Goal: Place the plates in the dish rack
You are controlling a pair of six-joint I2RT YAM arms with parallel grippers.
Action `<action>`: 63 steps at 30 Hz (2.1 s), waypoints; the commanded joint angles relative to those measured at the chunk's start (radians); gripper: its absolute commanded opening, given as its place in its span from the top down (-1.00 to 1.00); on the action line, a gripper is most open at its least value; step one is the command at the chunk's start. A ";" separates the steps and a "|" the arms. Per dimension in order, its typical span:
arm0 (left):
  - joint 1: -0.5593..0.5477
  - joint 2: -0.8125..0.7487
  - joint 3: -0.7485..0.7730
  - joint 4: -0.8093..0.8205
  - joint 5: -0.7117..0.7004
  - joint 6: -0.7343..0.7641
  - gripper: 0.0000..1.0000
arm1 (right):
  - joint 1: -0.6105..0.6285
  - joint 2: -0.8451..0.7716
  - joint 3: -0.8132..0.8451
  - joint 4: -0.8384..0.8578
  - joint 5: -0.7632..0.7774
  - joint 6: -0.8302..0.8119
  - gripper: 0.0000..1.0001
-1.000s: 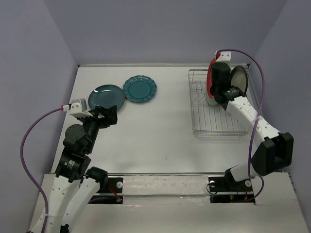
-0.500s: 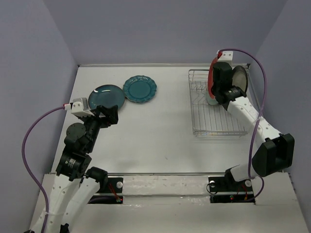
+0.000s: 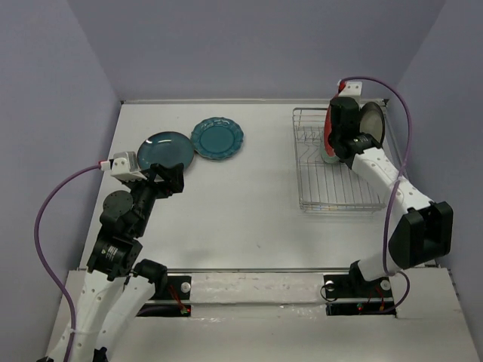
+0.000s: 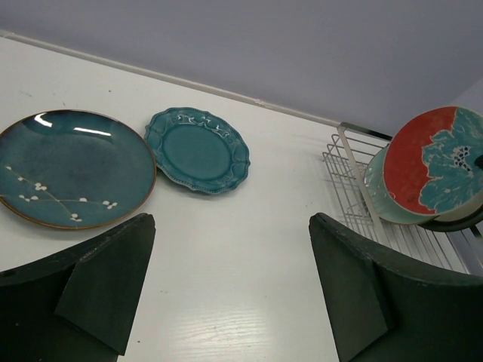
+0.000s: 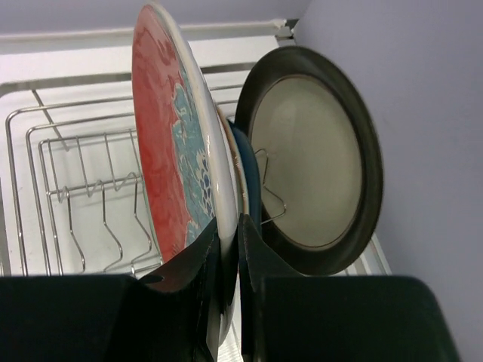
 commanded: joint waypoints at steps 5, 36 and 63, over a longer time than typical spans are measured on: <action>-0.003 0.009 -0.010 0.062 0.009 0.006 -0.88 | -0.005 0.034 -0.011 0.163 -0.057 0.125 0.86; 0.175 0.342 -0.110 0.128 0.043 -0.372 -0.90 | 0.064 -0.388 -0.334 0.070 -0.383 0.424 -0.73; 0.528 1.095 -0.151 0.683 0.045 -0.756 -0.66 | 0.064 -0.523 -0.498 0.215 -0.607 0.411 -0.65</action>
